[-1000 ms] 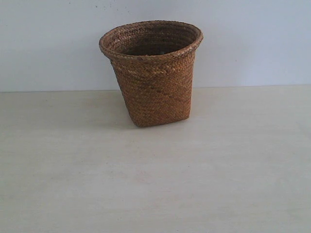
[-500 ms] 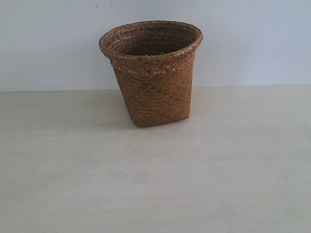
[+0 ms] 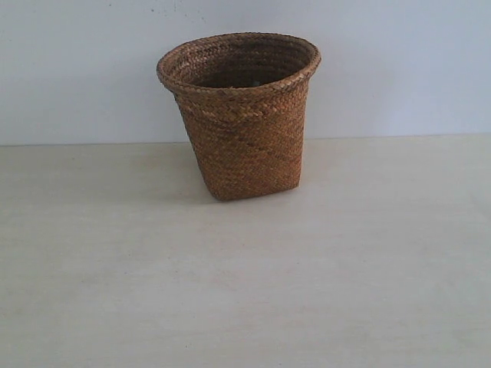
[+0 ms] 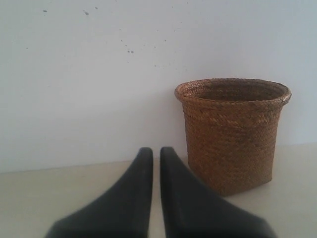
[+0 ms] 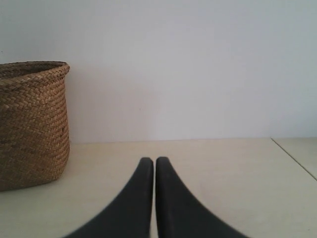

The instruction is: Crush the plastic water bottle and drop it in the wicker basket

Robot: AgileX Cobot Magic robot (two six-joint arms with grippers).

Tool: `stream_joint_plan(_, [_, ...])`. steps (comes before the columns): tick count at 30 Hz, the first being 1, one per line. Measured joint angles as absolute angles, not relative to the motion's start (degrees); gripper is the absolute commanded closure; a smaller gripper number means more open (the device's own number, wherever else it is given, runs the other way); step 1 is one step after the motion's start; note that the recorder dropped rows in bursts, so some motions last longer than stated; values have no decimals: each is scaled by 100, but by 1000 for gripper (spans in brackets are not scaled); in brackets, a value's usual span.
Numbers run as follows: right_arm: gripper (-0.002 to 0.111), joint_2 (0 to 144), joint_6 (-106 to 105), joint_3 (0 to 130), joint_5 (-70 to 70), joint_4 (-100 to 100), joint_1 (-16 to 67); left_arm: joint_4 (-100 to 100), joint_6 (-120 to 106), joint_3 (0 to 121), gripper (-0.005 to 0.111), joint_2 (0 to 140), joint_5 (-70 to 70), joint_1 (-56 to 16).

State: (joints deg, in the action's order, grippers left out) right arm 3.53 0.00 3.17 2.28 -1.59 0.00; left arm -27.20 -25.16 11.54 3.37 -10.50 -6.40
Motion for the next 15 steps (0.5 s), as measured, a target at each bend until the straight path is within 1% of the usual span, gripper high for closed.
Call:
stream_joint_plan(8, [108, 353, 0, 317, 228, -159, 0, -2699, -2516, 1154, 102, 337, -1050, -640])
stream_joint_plan(15, [108, 353, 0, 317, 228, -159, 0, -909, -457, 864, 102, 337, -1239, -640])
